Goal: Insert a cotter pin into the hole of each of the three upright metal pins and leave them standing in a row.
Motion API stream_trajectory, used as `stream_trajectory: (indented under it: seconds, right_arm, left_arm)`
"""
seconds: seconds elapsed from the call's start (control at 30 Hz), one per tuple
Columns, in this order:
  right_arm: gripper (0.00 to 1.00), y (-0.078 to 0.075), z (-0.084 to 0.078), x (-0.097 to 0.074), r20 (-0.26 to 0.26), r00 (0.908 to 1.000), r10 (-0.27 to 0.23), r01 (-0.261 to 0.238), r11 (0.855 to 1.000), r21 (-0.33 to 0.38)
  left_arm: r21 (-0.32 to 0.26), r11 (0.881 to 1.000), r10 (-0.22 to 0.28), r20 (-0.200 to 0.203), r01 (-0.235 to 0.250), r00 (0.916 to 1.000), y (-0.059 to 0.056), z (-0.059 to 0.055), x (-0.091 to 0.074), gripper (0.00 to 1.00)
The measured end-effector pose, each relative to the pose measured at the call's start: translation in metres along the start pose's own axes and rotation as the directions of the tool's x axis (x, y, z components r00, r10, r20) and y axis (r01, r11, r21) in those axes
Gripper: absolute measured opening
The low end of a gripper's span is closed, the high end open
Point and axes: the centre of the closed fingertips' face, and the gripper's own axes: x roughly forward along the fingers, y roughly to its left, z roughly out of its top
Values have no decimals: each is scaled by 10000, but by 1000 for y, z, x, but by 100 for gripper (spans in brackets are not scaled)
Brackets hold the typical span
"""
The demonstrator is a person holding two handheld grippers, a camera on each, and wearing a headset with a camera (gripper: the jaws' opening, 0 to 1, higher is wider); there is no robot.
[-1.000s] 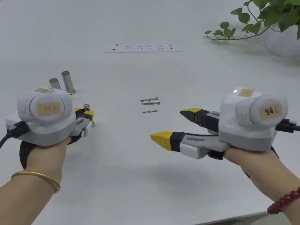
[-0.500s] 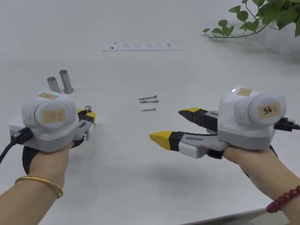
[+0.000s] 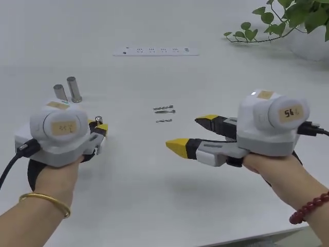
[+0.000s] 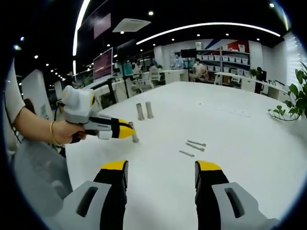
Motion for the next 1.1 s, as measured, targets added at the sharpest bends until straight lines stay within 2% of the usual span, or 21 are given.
stream_trajectory:
  seconds: [0.07, 0.2, 0.3, 0.4, 0.63, 0.7, 0.83, 1.1]
  right_arm:
    - [51, -2, 2, 2, -61, 10000, -13, 13, 10000, 9]
    - [47, -8, 6, 9, -167, 9998, 44, -46, 10000, -80]
    - [45, -14, 7, 15, -393, 9992, 79, -92, 9994, -322]
    - [40, -16, 6, 19, -766, 9970, 141, -162, 9995, -263]
    - [37, -23, 7, 37, -1318, 9910, 222, -294, 9982, -531]
    - [36, -32, 5, 45, -1620, 9865, 255, -375, 9968, -710]
    - [34, -34, 1, 56, -2116, 9766, 393, -631, 9922, -1073]
    - [29, -38, -7, 74, -2853, 9568, 566, -1053, 9817, -1584]
  left_arm:
    - [21, 10000, -58, -10, 58, 10000, -1, 0, -1, 13]
    - [58, 9999, -163, 3, 163, 9999, 0, 1, -3, 19]
    - [278, 9995, -140, -19, 141, 9999, 3, 1, -6, 23]
    - [369, 9992, -169, -13, 169, 9999, 5, 1, -9, 27]
    - [420, 9972, -614, 34, 613, 9981, 2, 4, -15, 38]
    - [516, 9955, -800, 20, 798, 9968, -1, 4, -16, 41]
    - [611, 9915, -1153, -5, 1151, 9933, -5, 4, -19, 48]
    - [776, 9814, -1776, 213, 1755, 9839, -12, 10, -26, 63]
